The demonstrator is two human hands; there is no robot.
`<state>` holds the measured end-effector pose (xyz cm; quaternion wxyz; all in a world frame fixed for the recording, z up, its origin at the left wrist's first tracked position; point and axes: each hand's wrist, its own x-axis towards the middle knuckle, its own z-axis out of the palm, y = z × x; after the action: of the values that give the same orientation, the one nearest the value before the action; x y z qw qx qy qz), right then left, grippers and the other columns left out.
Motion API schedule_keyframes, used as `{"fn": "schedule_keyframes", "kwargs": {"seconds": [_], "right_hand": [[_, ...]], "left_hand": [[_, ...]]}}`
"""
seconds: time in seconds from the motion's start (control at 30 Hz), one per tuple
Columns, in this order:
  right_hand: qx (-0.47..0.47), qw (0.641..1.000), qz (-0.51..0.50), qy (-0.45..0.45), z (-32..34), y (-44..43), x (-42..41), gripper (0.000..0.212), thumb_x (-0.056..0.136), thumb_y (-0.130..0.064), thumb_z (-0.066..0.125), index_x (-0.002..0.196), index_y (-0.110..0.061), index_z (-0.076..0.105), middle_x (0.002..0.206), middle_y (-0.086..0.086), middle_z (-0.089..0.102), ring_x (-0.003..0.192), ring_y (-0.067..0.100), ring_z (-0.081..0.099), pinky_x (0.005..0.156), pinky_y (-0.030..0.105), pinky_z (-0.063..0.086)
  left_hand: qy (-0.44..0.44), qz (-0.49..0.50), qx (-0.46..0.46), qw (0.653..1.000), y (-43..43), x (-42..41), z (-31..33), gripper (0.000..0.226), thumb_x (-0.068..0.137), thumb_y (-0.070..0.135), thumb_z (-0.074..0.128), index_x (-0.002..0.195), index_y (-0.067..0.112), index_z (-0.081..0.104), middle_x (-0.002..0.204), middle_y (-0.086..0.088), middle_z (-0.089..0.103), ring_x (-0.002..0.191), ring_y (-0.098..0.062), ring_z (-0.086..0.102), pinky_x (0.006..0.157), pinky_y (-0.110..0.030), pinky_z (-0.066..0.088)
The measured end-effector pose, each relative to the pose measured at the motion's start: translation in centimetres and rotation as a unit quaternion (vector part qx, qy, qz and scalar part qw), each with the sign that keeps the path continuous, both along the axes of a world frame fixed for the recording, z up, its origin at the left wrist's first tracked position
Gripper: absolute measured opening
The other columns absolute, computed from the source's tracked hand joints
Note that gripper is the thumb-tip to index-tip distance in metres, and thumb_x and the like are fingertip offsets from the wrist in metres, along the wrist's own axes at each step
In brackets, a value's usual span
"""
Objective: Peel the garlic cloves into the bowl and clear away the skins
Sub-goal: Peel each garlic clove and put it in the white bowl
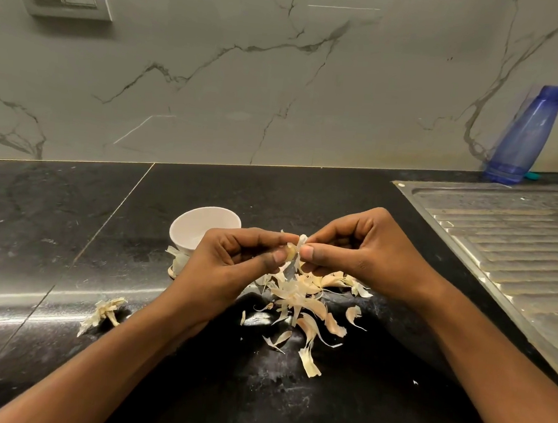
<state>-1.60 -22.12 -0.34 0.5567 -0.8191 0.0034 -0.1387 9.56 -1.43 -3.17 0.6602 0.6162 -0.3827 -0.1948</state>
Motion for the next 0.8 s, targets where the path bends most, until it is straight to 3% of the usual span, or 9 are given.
{"fn": "schedule_keyframes", "kwargs": {"seconds": [0.53, 0.8], "right_hand": [[0.041, 0.996, 0.056, 0.056, 0.0, 0.1, 0.0, 0.021, 0.087, -0.015, 0.079, 0.102, -0.001, 0.081, 0.093, 0.015, 0.081, 0.086, 0.032, 0.08, 0.078, 0.036, 0.067], [0.035, 0.999, 0.014, 0.002, -0.7, 1.1, 0.1, 0.008, 0.09, -0.004, 0.079, 0.096, 0.001, 0.081, 0.085, 0.015, 0.081, 0.076, 0.032, 0.08, 0.073, 0.036, 0.068]], "left_hand": [[0.019, -0.001, 0.002, 1.0, 0.4, 0.3, 0.0, 0.027, 0.081, 0.011, 0.078, 0.105, -0.002, 0.08, 0.095, -0.019, 0.08, 0.085, -0.031, 0.077, 0.081, -0.032, 0.064], [0.031, 0.014, -0.009, 0.999, 0.4, 0.3, -0.1, 0.028, 0.079, 0.01, 0.078, 0.104, -0.004, 0.079, 0.092, -0.023, 0.079, 0.08, -0.032, 0.075, 0.078, -0.031, 0.064]]}}
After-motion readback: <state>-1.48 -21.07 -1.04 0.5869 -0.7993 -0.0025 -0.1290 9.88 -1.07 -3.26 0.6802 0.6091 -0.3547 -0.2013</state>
